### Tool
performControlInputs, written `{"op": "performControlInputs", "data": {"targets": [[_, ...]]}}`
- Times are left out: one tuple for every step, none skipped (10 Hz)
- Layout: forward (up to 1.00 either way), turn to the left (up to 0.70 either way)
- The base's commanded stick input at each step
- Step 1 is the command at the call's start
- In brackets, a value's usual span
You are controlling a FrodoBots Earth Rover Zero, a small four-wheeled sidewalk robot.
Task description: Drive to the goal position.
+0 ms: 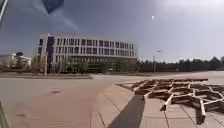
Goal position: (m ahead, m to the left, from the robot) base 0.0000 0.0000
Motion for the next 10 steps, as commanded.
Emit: {"op": "performControlInputs", "data": {"targets": [[0.05, 0.00], [0.05, 0.00], [0.05, 0.00], [0.05, 0.00], [0.05, 0.00], [0.05, 0.00], [0.05, 0.00], [0.05, 0.00], [0.05, 0.00], [0.04, 0.00]]}}
